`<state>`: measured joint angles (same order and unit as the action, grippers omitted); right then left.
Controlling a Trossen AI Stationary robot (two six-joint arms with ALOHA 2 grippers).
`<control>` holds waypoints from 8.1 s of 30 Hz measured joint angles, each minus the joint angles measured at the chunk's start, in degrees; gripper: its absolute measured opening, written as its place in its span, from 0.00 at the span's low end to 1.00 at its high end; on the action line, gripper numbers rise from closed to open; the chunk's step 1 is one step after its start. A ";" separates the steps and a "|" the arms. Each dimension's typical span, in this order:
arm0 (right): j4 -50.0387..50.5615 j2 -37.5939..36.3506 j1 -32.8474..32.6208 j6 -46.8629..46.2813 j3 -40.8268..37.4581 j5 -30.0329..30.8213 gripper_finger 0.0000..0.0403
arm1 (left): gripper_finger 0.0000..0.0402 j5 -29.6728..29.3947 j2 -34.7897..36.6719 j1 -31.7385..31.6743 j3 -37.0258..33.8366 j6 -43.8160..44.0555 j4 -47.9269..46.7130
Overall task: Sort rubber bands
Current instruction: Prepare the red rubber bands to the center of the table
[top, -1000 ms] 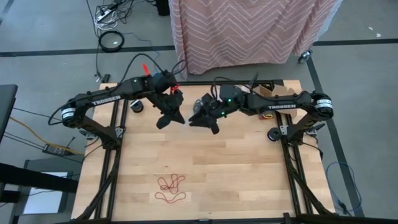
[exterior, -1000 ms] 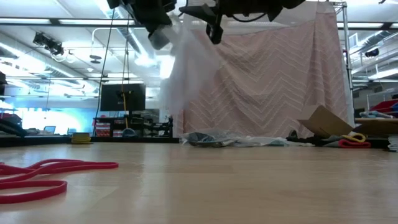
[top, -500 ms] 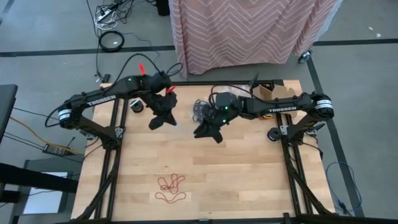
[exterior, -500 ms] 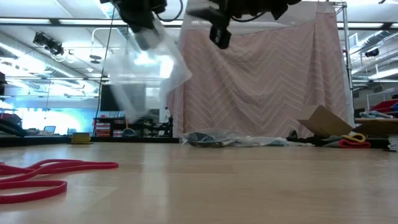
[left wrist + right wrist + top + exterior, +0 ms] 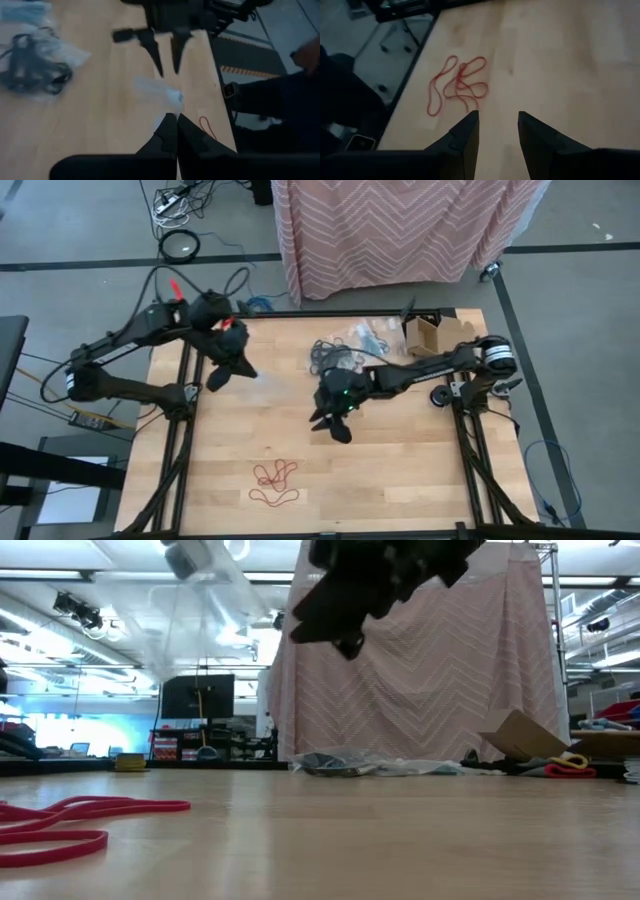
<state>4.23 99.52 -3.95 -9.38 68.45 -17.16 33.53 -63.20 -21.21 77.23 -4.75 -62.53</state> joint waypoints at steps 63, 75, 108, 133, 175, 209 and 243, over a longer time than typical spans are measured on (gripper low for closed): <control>6.26 48.46 -13.62 -9.88 49.59 -15.19 0.01 | 0.00 -4.36 28.56 1.11 -5.46 12.74 -2.95; 10.12 48.29 -12.70 -9.04 49.57 -5.35 0.00 | 0.00 -2.86 28.83 1.11 -5.46 14.37 1.74; 19.34 46.45 -6.43 -54.03 49.46 32.89 0.00 | 0.00 -4.72 34.49 1.09 -5.38 18.57 2.59; 23.60 42.95 -14.08 -3.11 49.27 -9.36 0.00 | 0.00 -5.63 34.42 1.09 -5.40 17.24 2.55; 20.58 42.83 -7.62 -77.09 46.34 38.38 0.00 | 0.00 -7.26 34.44 1.09 -5.42 18.68 3.16; 26.94 37.58 -1.39 -3.81 46.51 8.78 0.39 | 0.00 -9.72 35.97 1.07 -5.46 14.46 -6.65; 38.18 41.71 -3.65 -10.25 46.99 22.46 0.01 | 0.00 -11.20 35.95 1.07 -5.44 17.04 -4.18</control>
<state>42.42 141.23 -7.59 -19.63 115.44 5.29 22.33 -27.24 -20.14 71.79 12.29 -66.72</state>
